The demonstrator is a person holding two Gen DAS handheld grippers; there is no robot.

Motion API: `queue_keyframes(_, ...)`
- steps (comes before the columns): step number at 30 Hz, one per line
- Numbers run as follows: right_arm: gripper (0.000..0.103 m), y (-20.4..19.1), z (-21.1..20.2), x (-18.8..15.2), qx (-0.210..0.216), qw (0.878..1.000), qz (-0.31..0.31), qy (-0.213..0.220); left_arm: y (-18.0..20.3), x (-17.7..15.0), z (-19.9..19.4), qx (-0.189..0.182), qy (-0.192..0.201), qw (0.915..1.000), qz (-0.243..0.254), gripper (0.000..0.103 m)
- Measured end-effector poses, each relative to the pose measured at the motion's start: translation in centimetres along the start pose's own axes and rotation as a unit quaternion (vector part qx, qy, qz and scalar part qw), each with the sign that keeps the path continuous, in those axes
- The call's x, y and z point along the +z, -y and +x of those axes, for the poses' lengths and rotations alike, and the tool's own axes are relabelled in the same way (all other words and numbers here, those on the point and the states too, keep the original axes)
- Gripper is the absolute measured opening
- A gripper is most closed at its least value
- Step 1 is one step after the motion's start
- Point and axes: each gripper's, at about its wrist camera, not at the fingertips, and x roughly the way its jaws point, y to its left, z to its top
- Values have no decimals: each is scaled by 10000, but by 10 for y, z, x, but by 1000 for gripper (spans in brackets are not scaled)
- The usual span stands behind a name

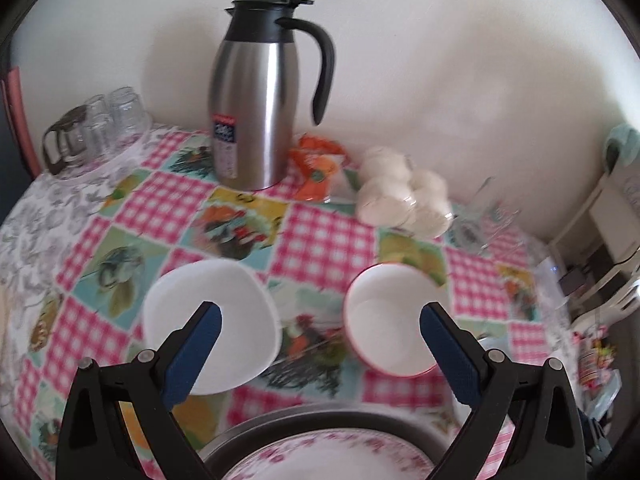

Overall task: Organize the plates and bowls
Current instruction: 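Move the open right gripper toward the red-rimmed white bowl, then close the right gripper on the red-rimmed white bowl's rim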

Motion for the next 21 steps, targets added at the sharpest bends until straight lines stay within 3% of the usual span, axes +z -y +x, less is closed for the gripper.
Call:
queue_keyframes(3, 103, 6, 0, 3, -134, 9998, -92, -90, 4, 5, 5, -149, -101, 9998, -10, 100)
queue_keyframes(9, 103, 35, -17, 6, -181, 9987, 300, -360, 13, 4, 11, -255, -370, 9988, 214, 100)
queue_keyframes(14, 103, 53, -69, 17, -279, 9986, 460, -8, 12, 6, 7, -181, -495, 9981, 328, 100)
queue_keyframes(21, 103, 44, -142, 51, -391, 9965, 266, 686, 15, 10, -3, -498, -469, 9968, 408, 100)
